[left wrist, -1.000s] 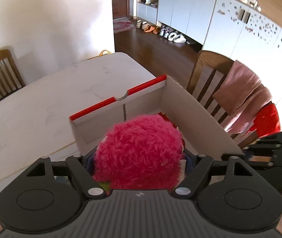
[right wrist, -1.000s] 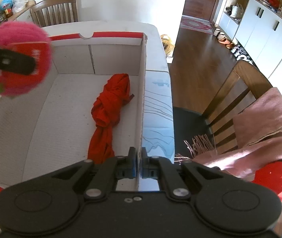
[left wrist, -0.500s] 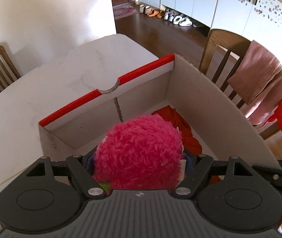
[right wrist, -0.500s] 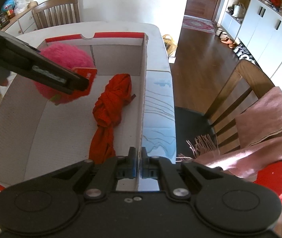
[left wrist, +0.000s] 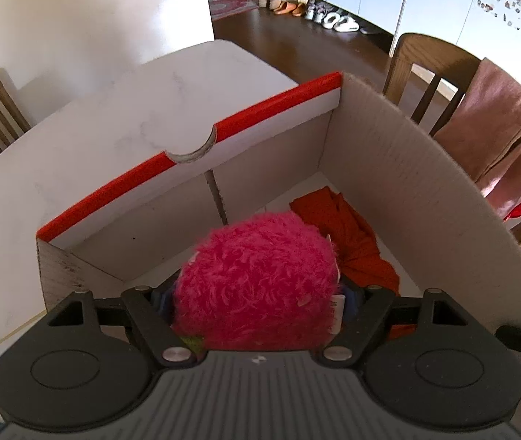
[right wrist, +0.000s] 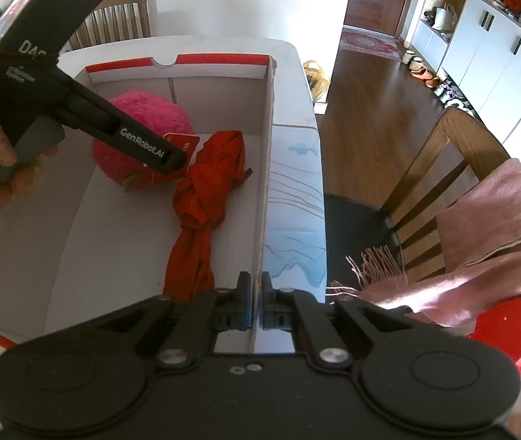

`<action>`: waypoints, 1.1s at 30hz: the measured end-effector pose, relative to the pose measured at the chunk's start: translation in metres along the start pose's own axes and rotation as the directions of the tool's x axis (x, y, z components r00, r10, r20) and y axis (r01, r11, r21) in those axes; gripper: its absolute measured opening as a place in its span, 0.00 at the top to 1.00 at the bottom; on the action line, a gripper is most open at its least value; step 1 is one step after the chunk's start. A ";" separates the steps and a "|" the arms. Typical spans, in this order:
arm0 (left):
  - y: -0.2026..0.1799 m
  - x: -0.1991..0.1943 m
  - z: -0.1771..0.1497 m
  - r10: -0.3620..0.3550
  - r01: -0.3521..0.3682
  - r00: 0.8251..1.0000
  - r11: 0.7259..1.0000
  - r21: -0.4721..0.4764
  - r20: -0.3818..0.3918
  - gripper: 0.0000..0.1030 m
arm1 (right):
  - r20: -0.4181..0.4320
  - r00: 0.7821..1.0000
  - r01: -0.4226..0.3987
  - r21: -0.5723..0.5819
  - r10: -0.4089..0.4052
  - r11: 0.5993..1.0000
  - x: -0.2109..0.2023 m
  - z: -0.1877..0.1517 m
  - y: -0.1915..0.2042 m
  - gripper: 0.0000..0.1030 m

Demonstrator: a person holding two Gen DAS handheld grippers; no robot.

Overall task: Organize objects
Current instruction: 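Carry the pink fluffy ball into the box and release it beside the scarf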

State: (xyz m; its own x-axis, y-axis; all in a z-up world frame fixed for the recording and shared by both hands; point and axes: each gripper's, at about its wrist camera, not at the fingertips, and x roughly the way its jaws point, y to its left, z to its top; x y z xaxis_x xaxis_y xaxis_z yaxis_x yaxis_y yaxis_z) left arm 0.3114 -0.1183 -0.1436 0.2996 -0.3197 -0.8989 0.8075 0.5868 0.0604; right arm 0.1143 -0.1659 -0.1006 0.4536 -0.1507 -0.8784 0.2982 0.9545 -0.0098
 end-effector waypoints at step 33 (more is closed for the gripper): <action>0.036 -0.078 -0.008 -0.071 0.086 0.985 0.993 -0.087 0.159 0.18 | -0.011 1.000 0.002 0.007 -0.002 1.000 0.003 -0.002 0.000 0.97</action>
State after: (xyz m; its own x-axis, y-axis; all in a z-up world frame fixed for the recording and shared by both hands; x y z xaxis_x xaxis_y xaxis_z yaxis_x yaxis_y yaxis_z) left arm 0.3126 -0.0662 -0.0751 0.3182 -0.4752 -0.8204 0.7832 0.6193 -0.0549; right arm 0.1139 -0.1657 -0.1043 0.4441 -0.1494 -0.8834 0.3052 0.9523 -0.0077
